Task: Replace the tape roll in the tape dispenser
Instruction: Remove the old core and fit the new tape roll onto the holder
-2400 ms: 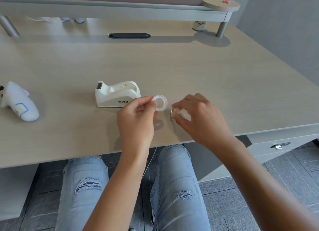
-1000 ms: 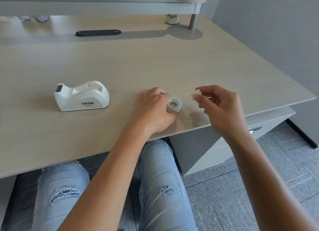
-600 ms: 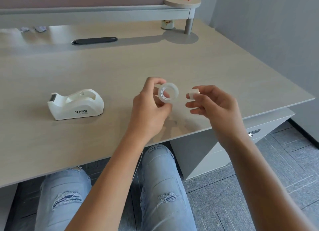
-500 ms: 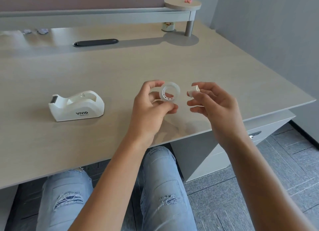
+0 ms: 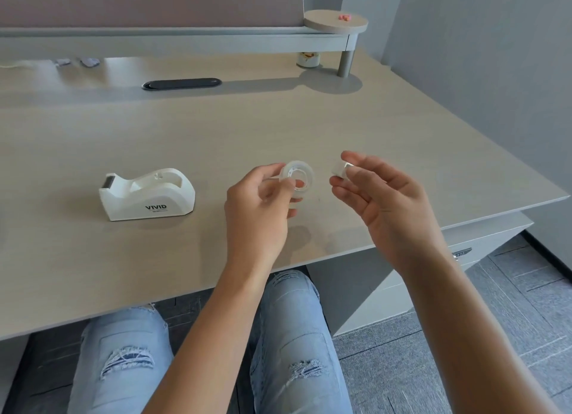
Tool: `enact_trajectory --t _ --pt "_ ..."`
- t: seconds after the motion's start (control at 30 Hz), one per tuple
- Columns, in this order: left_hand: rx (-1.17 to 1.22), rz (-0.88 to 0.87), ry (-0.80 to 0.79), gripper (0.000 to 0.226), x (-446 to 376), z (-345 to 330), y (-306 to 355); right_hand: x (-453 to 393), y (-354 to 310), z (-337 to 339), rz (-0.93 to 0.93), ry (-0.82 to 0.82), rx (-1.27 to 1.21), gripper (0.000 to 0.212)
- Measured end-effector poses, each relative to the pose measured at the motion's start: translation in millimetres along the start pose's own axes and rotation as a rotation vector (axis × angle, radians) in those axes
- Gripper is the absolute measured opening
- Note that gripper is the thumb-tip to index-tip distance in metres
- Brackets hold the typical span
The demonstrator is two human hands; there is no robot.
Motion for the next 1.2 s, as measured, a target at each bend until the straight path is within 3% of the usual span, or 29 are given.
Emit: enact_trajectory --t 0.3,0.63,1.03,1.2 --pt "0.023 -0.093 0.085 0.014 8.5 28.2 12.6 4.4 1.9 -35.0 0.084 -0.058 0.273 0.018" --pt "0.008 -0.162 0.063 0.019 14.8 42.0 14.2 9.9 8.7 -76.5 0.28 -0.069 0.685 0.015" --pt "-0.027 -0.129 0.092 0.016 11.2 54.1 12.5 7.0 11.7 -81.9 0.299 -0.062 0.705 0.013" --pt "-0.069 -0.157 0.135 0.027 11.7 52.4 11.0 0.8 16.7 -82.5 0.281 -0.103 0.701 0.014"
Point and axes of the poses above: each hand's wrist, its own x-axis away from the middle knuckle, its own z-axis out of the back of the hand, y = z × x, the point moved 5 cm from there along -x, towards the middle knuckle, and after that the axes turned 3 degrees about z, right-handed, at the moved point
